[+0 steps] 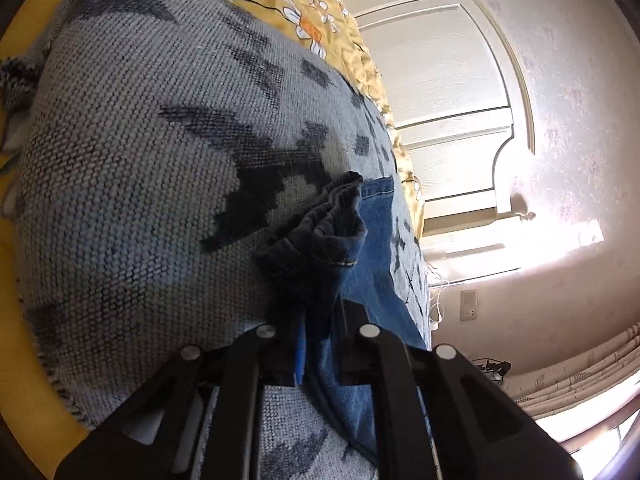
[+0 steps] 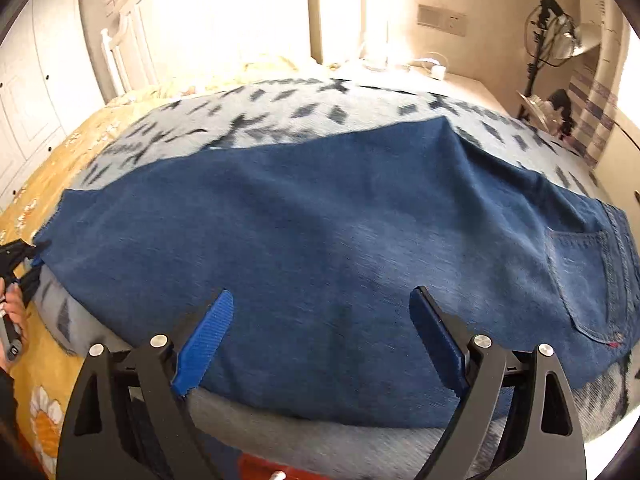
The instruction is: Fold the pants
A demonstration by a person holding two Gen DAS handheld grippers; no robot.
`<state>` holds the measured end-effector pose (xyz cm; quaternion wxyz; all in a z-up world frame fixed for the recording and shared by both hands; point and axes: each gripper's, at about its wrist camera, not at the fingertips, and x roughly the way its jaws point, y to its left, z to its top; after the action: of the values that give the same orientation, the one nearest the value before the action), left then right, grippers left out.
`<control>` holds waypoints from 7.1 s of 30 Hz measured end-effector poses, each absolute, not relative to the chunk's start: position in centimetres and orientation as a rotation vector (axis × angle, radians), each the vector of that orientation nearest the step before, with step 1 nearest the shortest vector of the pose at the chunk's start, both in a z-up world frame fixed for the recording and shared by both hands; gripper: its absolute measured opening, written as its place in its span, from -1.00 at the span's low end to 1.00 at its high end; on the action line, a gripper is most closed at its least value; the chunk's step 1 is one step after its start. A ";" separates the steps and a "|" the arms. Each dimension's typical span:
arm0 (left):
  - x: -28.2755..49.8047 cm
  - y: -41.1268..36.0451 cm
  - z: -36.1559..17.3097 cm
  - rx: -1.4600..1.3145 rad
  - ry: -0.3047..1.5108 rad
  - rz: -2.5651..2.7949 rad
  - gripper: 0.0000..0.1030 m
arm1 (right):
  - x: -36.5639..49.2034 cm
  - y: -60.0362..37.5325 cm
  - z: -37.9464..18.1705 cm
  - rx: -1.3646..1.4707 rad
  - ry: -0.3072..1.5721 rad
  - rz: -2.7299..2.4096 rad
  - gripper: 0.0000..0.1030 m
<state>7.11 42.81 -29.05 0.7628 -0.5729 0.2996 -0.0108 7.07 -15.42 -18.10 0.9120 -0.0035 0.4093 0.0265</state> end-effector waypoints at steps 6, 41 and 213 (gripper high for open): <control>7.3 43.1 -25.2 -1.189 0.629 -0.049 -0.87 | 10.5 -5.2 -17.4 -0.216 0.832 0.248 0.63; 3.6 0.0 -0.8 0.498 0.466 -0.180 -0.88 | 7.6 -27.6 -14.8 0.611 0.897 0.271 0.72; 4.4 16.4 -18.9 -0.357 0.799 -0.132 0.24 | 5.5 -21.4 -21.9 -0.082 0.918 0.134 0.72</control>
<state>4.41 16.37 -18.90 0.9037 -0.1725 0.3867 -0.0637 5.48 -21.44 -21.86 0.8935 -0.0395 0.4426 0.0646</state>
